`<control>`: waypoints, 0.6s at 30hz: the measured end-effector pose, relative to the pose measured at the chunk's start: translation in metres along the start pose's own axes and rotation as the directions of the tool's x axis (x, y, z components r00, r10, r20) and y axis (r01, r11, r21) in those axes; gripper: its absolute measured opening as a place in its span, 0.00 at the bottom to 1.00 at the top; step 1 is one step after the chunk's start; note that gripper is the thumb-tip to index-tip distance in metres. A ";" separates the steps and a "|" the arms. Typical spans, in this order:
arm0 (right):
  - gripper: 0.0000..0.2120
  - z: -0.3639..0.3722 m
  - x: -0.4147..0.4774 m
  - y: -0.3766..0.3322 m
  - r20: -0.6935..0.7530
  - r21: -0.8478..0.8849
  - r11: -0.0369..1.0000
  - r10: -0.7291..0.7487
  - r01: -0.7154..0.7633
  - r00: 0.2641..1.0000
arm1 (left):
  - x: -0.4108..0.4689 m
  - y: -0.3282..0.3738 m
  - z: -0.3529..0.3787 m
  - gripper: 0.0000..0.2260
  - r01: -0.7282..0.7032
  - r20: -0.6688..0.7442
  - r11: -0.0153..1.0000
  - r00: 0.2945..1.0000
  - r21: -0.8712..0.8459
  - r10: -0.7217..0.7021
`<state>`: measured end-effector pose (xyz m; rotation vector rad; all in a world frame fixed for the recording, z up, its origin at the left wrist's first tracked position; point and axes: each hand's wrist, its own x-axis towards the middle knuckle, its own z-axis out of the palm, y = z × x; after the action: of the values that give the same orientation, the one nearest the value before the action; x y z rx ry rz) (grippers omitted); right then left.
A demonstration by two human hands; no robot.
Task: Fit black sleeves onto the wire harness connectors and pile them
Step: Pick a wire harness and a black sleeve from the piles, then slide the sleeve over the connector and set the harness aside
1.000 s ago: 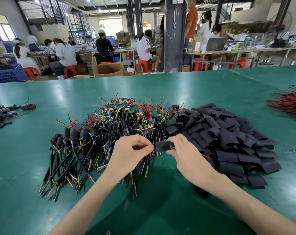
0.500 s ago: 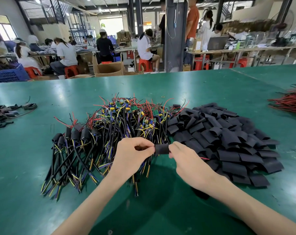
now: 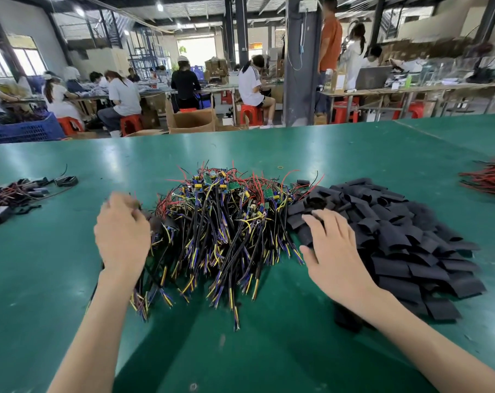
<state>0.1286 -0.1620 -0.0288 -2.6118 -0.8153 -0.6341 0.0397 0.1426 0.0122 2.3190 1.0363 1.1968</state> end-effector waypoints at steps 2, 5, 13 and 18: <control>0.23 0.004 -0.001 0.001 0.047 -0.009 1.000 -0.015 0.016 0.999 | -0.001 -0.009 0.001 0.12 0.069 0.180 0.976 0.978 0.208 -0.107; 0.21 0.006 -0.002 0.003 0.070 0.011 1.000 -0.027 0.027 0.997 | 0.000 -0.010 -0.004 0.14 0.037 0.283 0.954 0.951 0.297 -0.125; 0.18 0.007 -0.001 0.010 0.063 0.041 0.999 -0.004 0.001 0.998 | 0.015 0.029 -0.009 0.15 -0.194 0.407 0.839 0.913 0.508 -0.035; 0.17 0.007 -0.002 0.009 0.061 0.066 0.998 -0.030 0.026 0.998 | 0.033 0.080 0.018 0.09 -0.269 0.416 0.962 0.870 -0.045 0.263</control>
<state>0.1346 -0.1669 -0.0378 -2.5770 -0.8778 -0.5273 0.1033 0.1124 0.0663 2.6320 0.5873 0.7149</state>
